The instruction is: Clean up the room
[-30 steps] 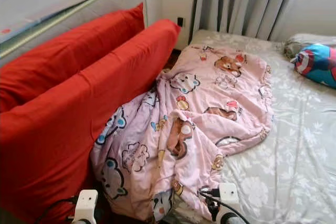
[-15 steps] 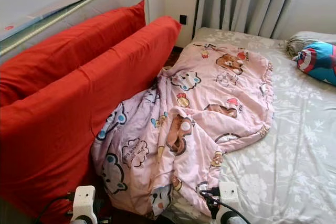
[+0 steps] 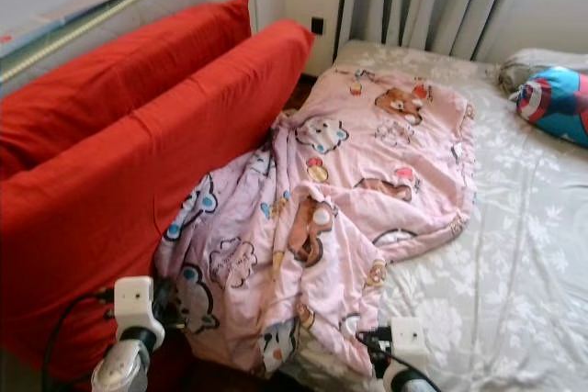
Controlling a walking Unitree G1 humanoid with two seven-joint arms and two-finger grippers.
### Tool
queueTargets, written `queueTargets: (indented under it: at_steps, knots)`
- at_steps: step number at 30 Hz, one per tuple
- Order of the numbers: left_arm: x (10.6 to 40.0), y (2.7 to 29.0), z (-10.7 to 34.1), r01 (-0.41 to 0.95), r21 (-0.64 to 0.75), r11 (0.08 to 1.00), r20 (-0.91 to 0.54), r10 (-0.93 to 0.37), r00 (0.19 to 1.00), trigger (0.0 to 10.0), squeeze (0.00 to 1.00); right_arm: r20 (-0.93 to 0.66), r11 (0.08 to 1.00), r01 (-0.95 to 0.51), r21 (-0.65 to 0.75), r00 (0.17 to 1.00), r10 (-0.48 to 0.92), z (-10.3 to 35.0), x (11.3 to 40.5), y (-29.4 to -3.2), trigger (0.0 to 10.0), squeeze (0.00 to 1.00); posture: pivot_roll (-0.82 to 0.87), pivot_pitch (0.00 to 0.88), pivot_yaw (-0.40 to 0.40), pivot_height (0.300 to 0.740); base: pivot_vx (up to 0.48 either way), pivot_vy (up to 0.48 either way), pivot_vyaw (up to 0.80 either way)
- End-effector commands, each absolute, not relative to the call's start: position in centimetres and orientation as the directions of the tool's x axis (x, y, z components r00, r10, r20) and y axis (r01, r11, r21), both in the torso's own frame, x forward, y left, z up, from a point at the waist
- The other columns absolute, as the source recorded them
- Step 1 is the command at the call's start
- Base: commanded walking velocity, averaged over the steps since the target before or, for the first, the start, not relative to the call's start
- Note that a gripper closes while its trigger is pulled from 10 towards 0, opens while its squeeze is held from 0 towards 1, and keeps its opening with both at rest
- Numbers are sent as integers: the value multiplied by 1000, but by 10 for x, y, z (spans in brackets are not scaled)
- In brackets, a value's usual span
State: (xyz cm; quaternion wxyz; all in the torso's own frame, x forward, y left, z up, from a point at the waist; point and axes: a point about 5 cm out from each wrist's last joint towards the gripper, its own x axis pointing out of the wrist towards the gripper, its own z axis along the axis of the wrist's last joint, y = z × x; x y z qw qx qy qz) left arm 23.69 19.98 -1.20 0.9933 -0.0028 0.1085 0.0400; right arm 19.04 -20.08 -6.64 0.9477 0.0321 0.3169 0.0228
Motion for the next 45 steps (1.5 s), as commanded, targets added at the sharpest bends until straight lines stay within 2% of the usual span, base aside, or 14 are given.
queueTargets:
  at_steps: [1, 7, 8, 9, 11, 21, 23, 25, 27, 28, 37, 45]
  knots:
    - [236, 200, -10, -79, 1, 997, -194, 78, 978, 10000, 0, -592, 997, -7, 76, 804, 50, -66, 188, -203, 10000, 0, -44, 77, -25, 740, 0, 0, 0]
    - [233, 200, -9, -76, 1, 997, -189, 75, 979, 10000, 0, -547, 999, -34, 29, 836, 44, -62, 192, -202, 10000, 0, -42, 61, -28, 740, 0, 0, 0]
    - [233, 200, -9, -74, 0, 997, -188, 73, 979, 10000, 0, -367, 995, -97, 8, 925, 94, -37, 223, -184, 10000, 0, -43, 58, -27, 740, 0, 0, 0]
    - [233, 200, -9, -73, 0, 997, -187, 72, 980, 10000, 0, -190, 989, -144, -12, 972, 139, -11, 249, -166, 10000, 0, -43, 57, -26, 740, 0, 0, 0]
    - [235, 199, -7, -68, -2, 998, -183, 66, 981, 10000, 0, 59, 984, -178, -33, 982, 179, 32, 274, -143, 10000, 0, -45, 52, -23, 740, 0, 0, 0]
    - [240, 198, -1, -56, -3, 998, -158, 55, 986, 10000, 0, 181, 988, -146, -43, 972, 152, 57, 281, -141, 10000, 0, -39, 31, -22, 740, 0, 0, 0]
    - [241, 199, 0, -58, -2, 998, -154, 57, 986, 10000, 0, 176, 988, -149, -41, 972, 154, 56, 280, -141, 10000, 0, -39, 30, -22, 740, 0, 0, 0]
    - [242, 199, 0, -59, -2, 998, -158, 58, 986, 10000, 0, 66, 990, -140, -17, 988, 140, 38, 274, -143, 10000, 0, -47, 33, -20, 740, 0, 0, 0]
    - [242, 199, 0, -59, -2, 998, -160, 57, 985, 10000, 0, 39, 990, -139, -14, 989, 140, 35, 273, -143, 10000, 0, -46, 36, -19, 740, 0, 0, 0]
    - [244, 196, -1, -50, -3, 999, -169, 49, 984, 10000, 0, -55, 992, -124, -11, 991, 124, 22, 272, -144, 10000, 0, -38, 54, -16, 740, 0, 0, 0]
    - [249, 189, 0, -34, -9, 999, -176, 32, 984, 10000, 0, -122, 990, -138, -4, 983, 136, 20, 280, -136, 10000, 0, -45, 63, -22, 740, 0, 0, 0]
    - [250, 188, 0, -47, -19, 999, -176, 43, 983, 10000, 0, -169, 990, -144, -2, 975, 142, 15, 281, -138, 10000, 0, -50, 72, -28, 706, 0, 0, 0]
